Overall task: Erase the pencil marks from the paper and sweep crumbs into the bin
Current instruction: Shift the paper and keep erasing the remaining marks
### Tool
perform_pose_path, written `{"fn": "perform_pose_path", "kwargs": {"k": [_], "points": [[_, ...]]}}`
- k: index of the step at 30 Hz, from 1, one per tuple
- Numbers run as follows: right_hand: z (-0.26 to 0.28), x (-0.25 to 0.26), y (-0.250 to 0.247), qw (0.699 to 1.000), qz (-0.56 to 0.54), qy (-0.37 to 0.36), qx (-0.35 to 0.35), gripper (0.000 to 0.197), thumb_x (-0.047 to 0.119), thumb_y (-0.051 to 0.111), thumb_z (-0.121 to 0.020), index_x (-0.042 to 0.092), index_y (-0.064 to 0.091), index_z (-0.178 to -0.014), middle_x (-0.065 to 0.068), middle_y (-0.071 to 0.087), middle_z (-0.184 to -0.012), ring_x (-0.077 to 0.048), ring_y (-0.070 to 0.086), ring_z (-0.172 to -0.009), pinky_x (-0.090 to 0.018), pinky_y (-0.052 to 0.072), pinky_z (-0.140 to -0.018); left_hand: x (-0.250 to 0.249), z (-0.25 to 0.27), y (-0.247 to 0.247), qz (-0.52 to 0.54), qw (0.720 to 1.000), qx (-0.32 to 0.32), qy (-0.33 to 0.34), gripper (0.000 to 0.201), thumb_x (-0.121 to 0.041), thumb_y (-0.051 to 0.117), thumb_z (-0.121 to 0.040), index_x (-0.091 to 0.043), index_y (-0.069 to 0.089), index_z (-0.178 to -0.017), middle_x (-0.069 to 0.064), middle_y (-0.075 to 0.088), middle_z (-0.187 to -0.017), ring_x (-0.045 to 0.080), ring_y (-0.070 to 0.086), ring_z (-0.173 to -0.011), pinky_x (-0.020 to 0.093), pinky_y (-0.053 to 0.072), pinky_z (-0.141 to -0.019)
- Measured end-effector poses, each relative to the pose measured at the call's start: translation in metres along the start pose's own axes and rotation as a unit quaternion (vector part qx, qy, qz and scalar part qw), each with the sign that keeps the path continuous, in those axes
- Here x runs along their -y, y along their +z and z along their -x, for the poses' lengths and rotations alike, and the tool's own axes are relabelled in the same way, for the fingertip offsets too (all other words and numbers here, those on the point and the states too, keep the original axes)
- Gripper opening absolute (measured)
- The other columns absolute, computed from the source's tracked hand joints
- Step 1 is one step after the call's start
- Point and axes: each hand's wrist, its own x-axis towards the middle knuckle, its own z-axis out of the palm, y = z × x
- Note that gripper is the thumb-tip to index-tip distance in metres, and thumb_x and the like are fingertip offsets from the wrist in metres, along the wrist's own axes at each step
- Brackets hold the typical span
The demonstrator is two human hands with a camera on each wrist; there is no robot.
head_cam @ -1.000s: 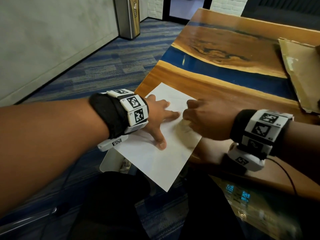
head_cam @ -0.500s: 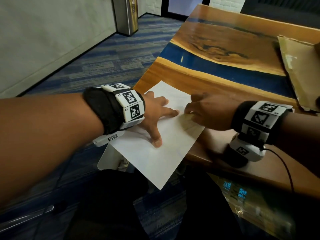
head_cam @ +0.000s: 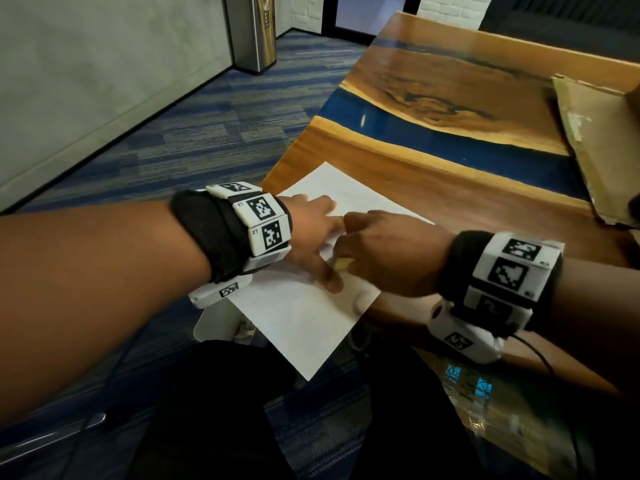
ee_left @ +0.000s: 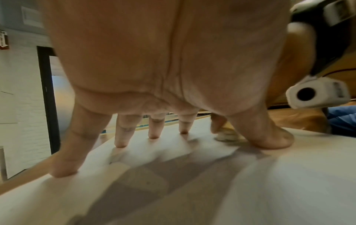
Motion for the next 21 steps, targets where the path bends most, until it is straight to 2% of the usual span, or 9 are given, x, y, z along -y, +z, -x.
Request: {"fn": "perform_pose_path", "kwargs": {"k": [3,4,6,8,9,11,13,17,21], "points": [[-0.007,-0.018,-0.003,0.996,0.023,0.084,-0.010,0.030,0.029,0.047,-0.098,0.027,0.058,-0.126,0.003,0.047,-0.102,-0.018,0.051,-0.087,-0.035,0.052,-0.076,0.001,0.000,0.000,-0.012,1.000,0.007,0.005,0.118,-0.096,0.056,-0.054,-0.038,0.023,-0.151,0.006,0.026,-0.154,0.037,0.037,-0.137,0.055,0.044,-0.104],[-0.008,-0.019,-0.002,0.997,0.033,0.074,-0.019,0.029,0.029,0.048,-0.098,0.027,0.057,-0.126,0.003,0.047,-0.103,-0.018,0.050,-0.088,-0.034,0.051,-0.076,0.000,0.001,0.000,-0.010,1.000,0.003,0.002,0.118,-0.097,0.055,-0.051,-0.037,0.028,-0.149,0.005,0.029,-0.151,0.036,0.039,-0.134,0.055,0.045,-0.102],[-0.007,-0.009,0.001,1.000,0.018,-0.014,-0.018,0.029,0.029,0.052,-0.097,0.030,0.059,-0.124,0.004,0.048,-0.110,-0.014,0.046,-0.093,-0.027,0.043,-0.079,0.000,0.003,0.000,0.003,1.000,-0.010,-0.005,0.116,-0.099,0.051,-0.042,-0.038,0.038,-0.140,0.000,0.034,-0.143,0.032,0.042,-0.129,0.052,0.048,-0.098],[-0.003,-0.008,0.004,0.997,-0.003,-0.071,-0.001,0.028,0.029,0.052,-0.097,0.033,0.061,-0.123,0.009,0.046,-0.112,-0.010,0.040,-0.096,-0.025,0.038,-0.081,0.000,0.003,0.000,-0.002,1.000,0.000,-0.007,0.123,-0.099,0.051,-0.039,-0.041,0.028,-0.145,0.001,0.029,-0.150,0.033,0.039,-0.133,0.053,0.046,-0.100],[-0.003,-0.016,0.003,0.999,-0.001,-0.048,0.004,0.028,0.029,0.051,-0.097,0.033,0.060,-0.123,0.011,0.046,-0.111,-0.009,0.042,-0.098,-0.025,0.041,-0.081,-0.001,0.003,0.000,-0.012,1.000,0.010,-0.006,0.125,-0.099,0.052,-0.042,-0.044,0.019,-0.149,0.004,0.024,-0.155,0.036,0.036,-0.136,0.054,0.045,-0.103],[-0.001,-0.037,-0.002,0.998,0.023,0.060,-0.002,0.029,0.031,0.049,-0.098,0.030,0.058,-0.125,0.007,0.051,-0.112,-0.015,0.049,-0.098,-0.032,0.051,-0.079,-0.002,0.003,-0.002,-0.024,0.999,0.024,-0.009,0.125,-0.096,0.056,-0.052,-0.047,0.004,-0.154,0.006,0.014,-0.162,0.039,0.031,-0.141,0.057,0.041,-0.106],[0.005,-0.046,0.000,0.993,0.059,0.104,-0.002,0.029,0.032,0.048,-0.098,0.028,0.057,-0.125,0.004,0.049,-0.110,-0.017,0.049,-0.097,-0.035,0.053,-0.078,-0.002,0.002,-0.004,-0.024,0.999,0.030,-0.015,0.123,-0.094,0.058,-0.056,-0.049,-0.001,-0.154,0.007,0.012,-0.163,0.039,0.031,-0.141,0.057,0.041,-0.106],[0.015,-0.019,0.005,0.997,0.039,-0.062,0.016,0.026,0.035,0.048,-0.097,0.030,0.058,-0.120,0.009,0.039,-0.102,-0.017,0.045,-0.093,-0.035,0.049,-0.082,-0.006,0.002,-0.008,-0.020,0.999,0.035,-0.019,0.121,-0.098,0.054,-0.040,-0.054,0.012,-0.145,0.008,0.025,-0.152,0.038,0.043,-0.131,0.054,0.047,-0.098],[0.014,-0.045,0.000,0.994,0.089,0.063,0.011,0.036,0.036,0.035,-0.094,0.025,0.058,-0.120,0.004,0.049,-0.109,-0.019,0.048,-0.098,-0.036,0.054,-0.078,-0.005,0.001,-0.008,-0.030,0.998,0.045,-0.022,0.125,-0.094,0.061,-0.052,-0.054,-0.002,-0.152,0.009,0.017,-0.158,0.039,0.037,-0.137,0.055,0.044,-0.104]]}}
